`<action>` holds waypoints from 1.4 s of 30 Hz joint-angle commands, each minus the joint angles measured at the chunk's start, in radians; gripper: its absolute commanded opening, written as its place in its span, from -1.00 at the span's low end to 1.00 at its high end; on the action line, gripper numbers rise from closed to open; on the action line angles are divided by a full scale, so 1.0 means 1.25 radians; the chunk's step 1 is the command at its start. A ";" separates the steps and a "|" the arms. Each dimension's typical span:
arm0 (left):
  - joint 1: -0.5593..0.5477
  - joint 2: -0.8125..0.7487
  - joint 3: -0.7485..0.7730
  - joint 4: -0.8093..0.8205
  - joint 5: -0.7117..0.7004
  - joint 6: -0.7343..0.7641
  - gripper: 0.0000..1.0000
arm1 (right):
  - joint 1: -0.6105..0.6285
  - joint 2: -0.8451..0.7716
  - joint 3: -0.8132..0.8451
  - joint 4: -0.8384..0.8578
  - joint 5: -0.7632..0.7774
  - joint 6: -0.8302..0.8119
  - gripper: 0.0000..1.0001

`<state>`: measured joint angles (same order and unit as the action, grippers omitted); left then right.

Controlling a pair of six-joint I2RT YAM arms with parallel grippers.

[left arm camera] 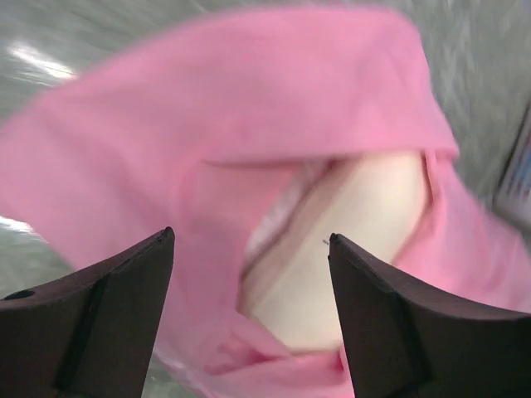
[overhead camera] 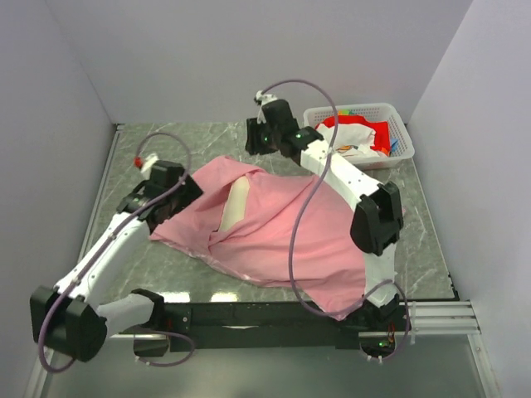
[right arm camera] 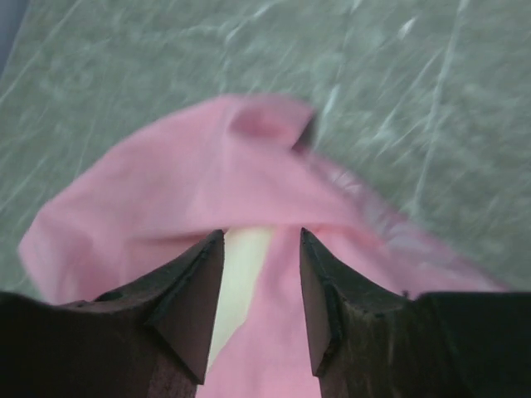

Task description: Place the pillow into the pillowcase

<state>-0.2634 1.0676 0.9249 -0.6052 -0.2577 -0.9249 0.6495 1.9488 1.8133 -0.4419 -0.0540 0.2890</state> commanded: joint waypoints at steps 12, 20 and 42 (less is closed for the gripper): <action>-0.183 0.115 -0.120 0.137 0.126 -0.004 0.58 | -0.101 0.231 0.145 -0.109 -0.187 -0.158 0.04; -0.234 0.157 -0.150 0.128 0.091 -0.050 0.23 | -0.096 0.230 0.105 -0.062 -0.240 -0.126 0.09; -0.234 -0.082 -0.126 -0.081 -0.051 -0.107 -0.98 | -0.105 0.235 0.174 -0.005 -0.131 -0.036 -1.00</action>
<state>-0.5514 1.0412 0.7406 -0.6453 -0.2672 -1.0241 0.5354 2.2799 1.9709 -0.4999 -0.2958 0.1825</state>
